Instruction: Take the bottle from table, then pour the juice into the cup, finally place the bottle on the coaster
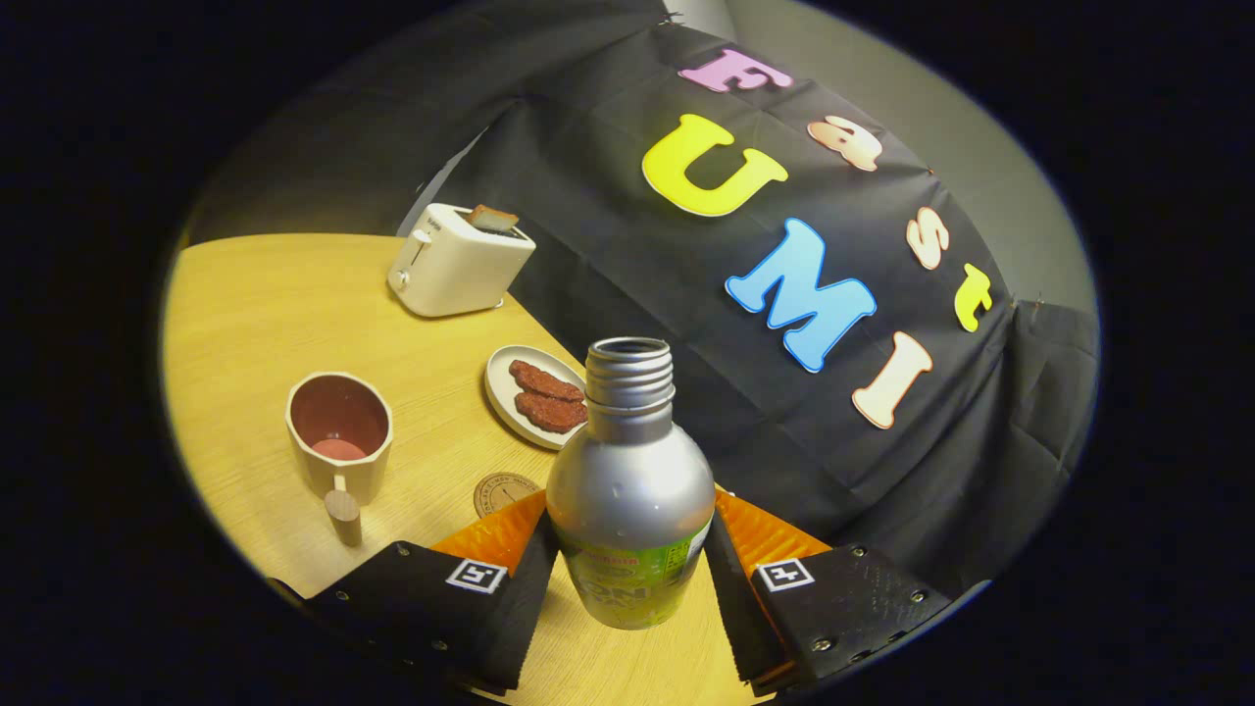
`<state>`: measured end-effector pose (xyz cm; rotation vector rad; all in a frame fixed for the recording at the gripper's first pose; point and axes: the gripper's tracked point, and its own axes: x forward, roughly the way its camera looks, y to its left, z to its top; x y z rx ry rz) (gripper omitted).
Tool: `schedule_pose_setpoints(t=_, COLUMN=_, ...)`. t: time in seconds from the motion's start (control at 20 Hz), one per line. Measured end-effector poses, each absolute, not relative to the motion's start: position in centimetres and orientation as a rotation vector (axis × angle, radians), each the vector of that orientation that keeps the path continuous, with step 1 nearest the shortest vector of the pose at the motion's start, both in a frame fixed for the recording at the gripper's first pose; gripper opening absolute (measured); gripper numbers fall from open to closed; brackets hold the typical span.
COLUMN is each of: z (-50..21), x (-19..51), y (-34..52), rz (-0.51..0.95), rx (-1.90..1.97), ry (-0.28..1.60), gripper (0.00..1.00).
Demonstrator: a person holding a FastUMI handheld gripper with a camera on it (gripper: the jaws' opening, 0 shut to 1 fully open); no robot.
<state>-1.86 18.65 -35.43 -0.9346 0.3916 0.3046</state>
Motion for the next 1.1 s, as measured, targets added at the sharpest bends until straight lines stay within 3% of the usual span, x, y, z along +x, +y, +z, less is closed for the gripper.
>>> schedule_pose_setpoints(t=1.1, z=-40.5, x=-2.5, y=21.3, rz=0.425, rx=-1.433, ry=0.468, gripper=0.78)
